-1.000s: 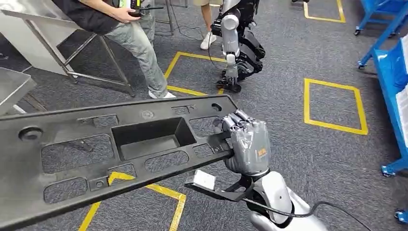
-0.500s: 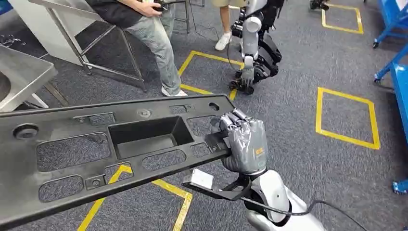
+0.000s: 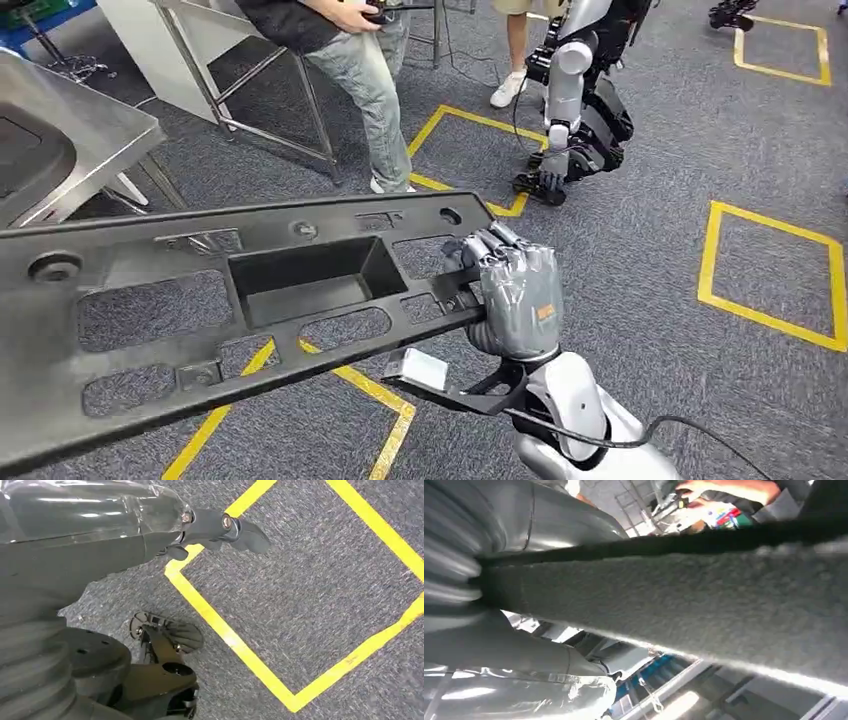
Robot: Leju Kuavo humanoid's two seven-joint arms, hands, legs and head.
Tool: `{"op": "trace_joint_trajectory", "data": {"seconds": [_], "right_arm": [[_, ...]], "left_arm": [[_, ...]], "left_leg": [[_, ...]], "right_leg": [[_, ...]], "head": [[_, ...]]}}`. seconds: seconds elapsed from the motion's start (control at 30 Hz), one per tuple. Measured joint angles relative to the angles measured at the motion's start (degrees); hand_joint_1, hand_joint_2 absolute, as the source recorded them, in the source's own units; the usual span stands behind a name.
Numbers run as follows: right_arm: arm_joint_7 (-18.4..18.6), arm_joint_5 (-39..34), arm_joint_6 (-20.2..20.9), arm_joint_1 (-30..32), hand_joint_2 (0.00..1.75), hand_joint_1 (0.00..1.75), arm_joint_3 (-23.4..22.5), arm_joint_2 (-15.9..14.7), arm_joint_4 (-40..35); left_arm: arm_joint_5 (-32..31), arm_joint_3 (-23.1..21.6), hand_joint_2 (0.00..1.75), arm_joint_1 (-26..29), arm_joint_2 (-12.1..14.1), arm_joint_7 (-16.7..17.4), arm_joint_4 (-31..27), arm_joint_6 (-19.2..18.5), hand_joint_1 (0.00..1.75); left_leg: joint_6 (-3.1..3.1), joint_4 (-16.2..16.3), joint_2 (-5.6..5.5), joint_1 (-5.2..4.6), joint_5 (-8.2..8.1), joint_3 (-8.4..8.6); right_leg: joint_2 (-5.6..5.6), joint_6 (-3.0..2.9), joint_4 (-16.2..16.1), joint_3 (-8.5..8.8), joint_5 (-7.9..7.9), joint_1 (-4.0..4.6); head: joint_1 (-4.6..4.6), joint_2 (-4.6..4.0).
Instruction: Take the parts from the cabinet and place them on the table.
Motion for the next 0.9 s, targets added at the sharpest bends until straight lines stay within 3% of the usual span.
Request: {"op": "trace_joint_trajectory", "data": {"seconds": [0.07, 0.1, 0.13, 0.17, 0.2, 0.27, 0.3, 0.4, 0.43, 0.47, 0.5, 0.53, 0.6, 0.63, 0.67, 0.7, 0.77, 0.8, 0.9], "right_arm": [[0.0, 0.0, 0.0, 0.0, 1.75, 1.75, 0.0, 0.0, 0.0], [0.0, -0.1, 0.0, 0.0, 1.75, 1.75, 0.0, 0.1, 0.0], [0.0, -0.1, 0.0, 0.0, 1.75, 1.75, 0.0, 0.2, 0.0], [-0.1, -0.1, 0.0, 0.0, 1.75, 1.75, 0.0, 0.2, 0.0], [-0.2, -0.1, 0.0, 0.0, 1.75, 1.75, 0.0, 0.2, 0.0], [-0.2, -0.1, 0.0, 0.0, 1.75, 1.75, 0.0, 0.3, 0.0], [-0.2, -0.1, 0.0, 0.0, 1.75, 1.75, 0.0, 0.3, 0.0], [-0.2, -0.1, 0.0, 0.0, 1.75, 1.75, 0.0, 0.4, 0.0], [-0.2, -0.1, 0.0, -0.1, 1.75, 1.75, 0.0, 0.4, 0.0], [-0.2, -0.1, 0.0, -0.1, 1.75, 1.75, 0.0, 0.4, 0.0], [-0.2, -0.1, 0.0, -0.1, 1.75, 1.75, 0.0, 0.4, 0.0], [-0.2, -0.1, 0.0, 0.0, 1.75, 1.75, 0.0, 0.4, 0.0], [-0.1, -0.1, 0.0, 0.3, 1.75, 1.75, 0.0, 0.4, 0.0], [-0.1, -0.1, 0.0, 0.5, 1.75, 1.75, 0.0, 0.4, 0.0], [-0.1, -0.1, 0.0, 0.7, 1.75, 1.75, 0.0, 0.4, 0.0], [0.0, 0.0, 0.0, 0.7, 1.75, 1.75, 0.0, 0.4, 0.0], [0.0, 0.0, 0.0, 0.8, 1.75, 1.75, 0.0, 0.4, 0.0], [-0.1, 0.0, 0.0, 0.8, 1.75, 1.75, 0.0, 0.4, 0.0], [0.0, 0.0, 0.0, 0.9, 1.75, 1.75, 0.0, 0.4, 0.0]], "left_arm": [[0.0, 0.0, 1.75, -0.1, 0.0, 0.0, 0.0, 0.0, 0.0], [0.0, 0.0, 1.75, 0.0, 0.0, 0.0, 0.0, 0.0, 0.0], [0.1, 0.0, 1.75, 0.1, 0.0, 0.0, 0.0, 0.0, 0.0], [0.1, 0.0, 1.75, 0.2, 0.0, 0.0, 0.0, 0.0, 0.0], [0.1, 0.0, 1.75, 0.2, 0.0, 0.0, 0.0, 0.0, 0.0], [0.1, 0.0, 1.75, 0.1, 0.0, 0.0, 0.0, 0.1, 0.0], [0.1, 0.0, 1.75, 0.0, 0.0, 0.0, 0.0, 0.1, 0.0], [0.1, 0.0, 1.75, 0.1, 0.0, 0.0, 0.0, 0.1, 0.0], [0.1, 0.0, 1.75, 0.0, 0.0, 0.0, 0.0, 0.1, 0.0], [0.0, 0.0, 1.75, 0.0, 0.0, 0.0, 0.0, 0.1, 0.0], [-0.1, 0.0, 1.75, -0.1, 0.0, 0.0, 0.0, 0.1, 0.0], [-0.2, 0.0, 1.75, -0.2, 0.0, 0.0, 0.0, 0.1, 0.0], [-0.4, 0.0, 1.75, -0.2, 0.0, 0.0, 0.1, 0.1, 0.0], [-0.4, 0.0, 1.75, -0.2, 0.0, 0.0, 0.1, 0.1, 0.0], [-0.4, 0.0, 1.75, -0.2, 0.0, 0.0, 0.1, 0.1, 0.0], [-0.4, 0.0, 1.75, -0.2, 0.0, 0.0, 0.1, 0.1, 0.0], [-0.4, 0.0, 1.75, -0.2, 0.0, 0.0, 0.1, 0.1, 0.0], [-0.3, 0.0, 1.75, -0.2, 0.0, 0.0, 0.1, 0.1, 0.0], [-0.2, 0.0, 1.75, -0.2, 0.0, 0.0, 0.1, 0.1, 0.0]], "left_leg": [[-0.54, 8.6, 0.99, 0.37, -3.98, -4.29], [-0.71, 12.5, 1.2, 0.49, -5.22, -6.37], [-0.76, 14.0, 1.31, 0.6, -5.06, -7.32], [-0.75, 12.6, 1.44, 0.7, -3.59, -6.84], [-0.64, 8.7, 1.59, 0.75, -1.13, -5.03], [-0.22, -1.6, 2.81, 0.72, 3.76, -0.04], [0.0, -3.3, 3.83, 0.33, 2.87, 0.63], [0.89, -3.4, 2.85, -0.37, 3.0, 0.33], [1.28, -4.0, 2.56, -0.34, 3.21, 0.55], [1.78, -4.8, 2.39, 0.27, 3.61, 1.19], [2.15, -5.0, 2.15, 0.18, 3.67, 1.36], [2.41, -5.0, 2.01, 0.19, 3.67, 1.34], [2.64, -5.0, 1.43, 0.03, 3.54, 1.35], [2.69, -4.9, 1.06, -0.05, 3.51, 1.35], [2.72, -4.8, 0.52, -0.05, 3.46, 1.4], [2.67, -4.7, 0.11, -0.04, 3.37, 1.45], [2.28, -4.0, -0.8, 0.07, 2.9, 1.55], [1.95, -3.7, -1.05, -0.07, 2.64, 1.26], [1.15, -3.5, -1.66, 0.01, 2.65, 0.94]], "right_leg": [[-1.04, -0.35, 0.0, 0.17, -0.24, 0.17], [-1.52, -0.4, 0.0, 0.2, -0.34, 0.21], [-1.91, -0.39, 0.0, 0.24, -0.4, 0.22], [-2.27, -0.33, 0.0, 0.38, -0.52, 0.22], [-2.63, -0.22, 0.0, 0.6, -0.68, 0.2], [-3.24, 0.06, 0.0, 1.27, -1.09, 0.16], [-3.48, 0.39, 0.1, 1.35, -1.31, 0.42], [-4.11, 1.26, -0.3, 1.61, -1.41, 0.2], [-4.36, 1.69, -0.4, 1.87, -1.49, 0.24], [-3.67, 1.91, 0.1, 2.01, -2.1, -0.14], [-2.12, 1.84, 2.2, 1.22, -3.51, -0.03], [-1.28, 1.8, 5.9, -0.65, -5.6, -0.03], [-0.58, 2.0, 15.0, -5.38, -9.28, 0.01], [-0.56, 2.05, 17.2, -6.73, -9.34, 0.03], [-0.56, 2.03, 16.4, -6.7, -7.68, 0.02], [-0.55, 1.93, 13.3, -5.53, -5.41, 0.01], [0.41, 1.7, 2.7, -0.94, 0.27, -0.12], [1.74, 1.74, 1.2, -0.17, -0.94, -0.16], [1.02, 1.23, 0.8, -0.26, -0.68, 0.36]], "head": [[-0.11, 0.0], [-0.13, 0.0], [-0.15, 0.0], [-0.13, 0.0], [-0.15, 0.0], [-0.17, 0.0], [-0.17, 0.0], [-0.15, 0.0], [-0.2, 0.0], [-0.17, 0.0], [-0.09, 0.0], [0.11, 0.0], [0.55, 0.0], [0.53, 0.0], [0.53, 0.0], [0.61, 0.0], [0.92, 0.0], [0.92, 0.0], [0.75, 0.0]]}}
